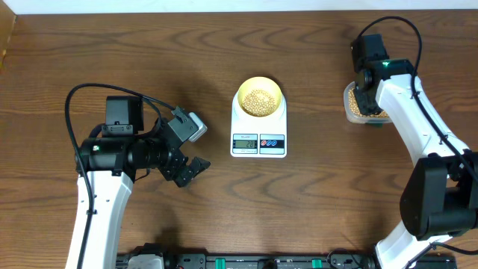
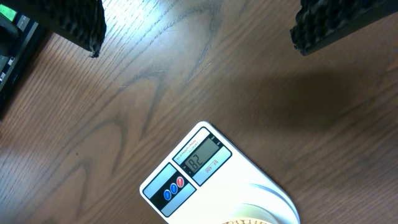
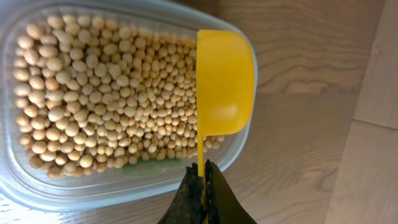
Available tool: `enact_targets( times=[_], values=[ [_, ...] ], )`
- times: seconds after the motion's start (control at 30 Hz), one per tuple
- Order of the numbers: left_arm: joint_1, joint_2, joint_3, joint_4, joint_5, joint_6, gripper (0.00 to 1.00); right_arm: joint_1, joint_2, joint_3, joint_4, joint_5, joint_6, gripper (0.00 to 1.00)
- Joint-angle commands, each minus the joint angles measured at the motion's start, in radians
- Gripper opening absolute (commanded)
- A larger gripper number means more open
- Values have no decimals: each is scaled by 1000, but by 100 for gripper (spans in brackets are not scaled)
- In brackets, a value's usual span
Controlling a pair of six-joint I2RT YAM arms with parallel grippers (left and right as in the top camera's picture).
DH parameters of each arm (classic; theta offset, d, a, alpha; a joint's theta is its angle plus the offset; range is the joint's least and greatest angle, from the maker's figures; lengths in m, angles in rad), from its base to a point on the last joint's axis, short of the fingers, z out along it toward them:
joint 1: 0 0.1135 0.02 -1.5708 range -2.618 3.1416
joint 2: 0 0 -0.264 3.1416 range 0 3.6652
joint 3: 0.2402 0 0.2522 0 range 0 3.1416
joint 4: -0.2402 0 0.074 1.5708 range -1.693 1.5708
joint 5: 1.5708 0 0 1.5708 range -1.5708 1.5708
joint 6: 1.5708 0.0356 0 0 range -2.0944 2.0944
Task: Scoop item into bowl and weigh 50g on scale
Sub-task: 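Carry the empty scoop right back over the soybean tub, then lower the scoop into the soybeans and drag it to refill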
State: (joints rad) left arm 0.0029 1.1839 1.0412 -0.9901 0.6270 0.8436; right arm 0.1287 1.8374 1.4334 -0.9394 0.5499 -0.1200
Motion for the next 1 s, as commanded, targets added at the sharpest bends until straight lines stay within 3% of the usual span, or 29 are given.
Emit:
enact_targets(
  times=[0.0,0.27,0.6,0.97],
  values=[
    [3,4,24,-3,16,16,98,2,14,-27,3,19,7,1],
    [3,4,24,-3,16,16,98,-4,16,-40,42,-92,7,1],
    [3,4,24,-3,16,16,98,-64,16,-40,42,-421,8,1],
    [3,4,24,-3,16,16,98,-97,12,-21,25,-626,37,1]
  ],
)
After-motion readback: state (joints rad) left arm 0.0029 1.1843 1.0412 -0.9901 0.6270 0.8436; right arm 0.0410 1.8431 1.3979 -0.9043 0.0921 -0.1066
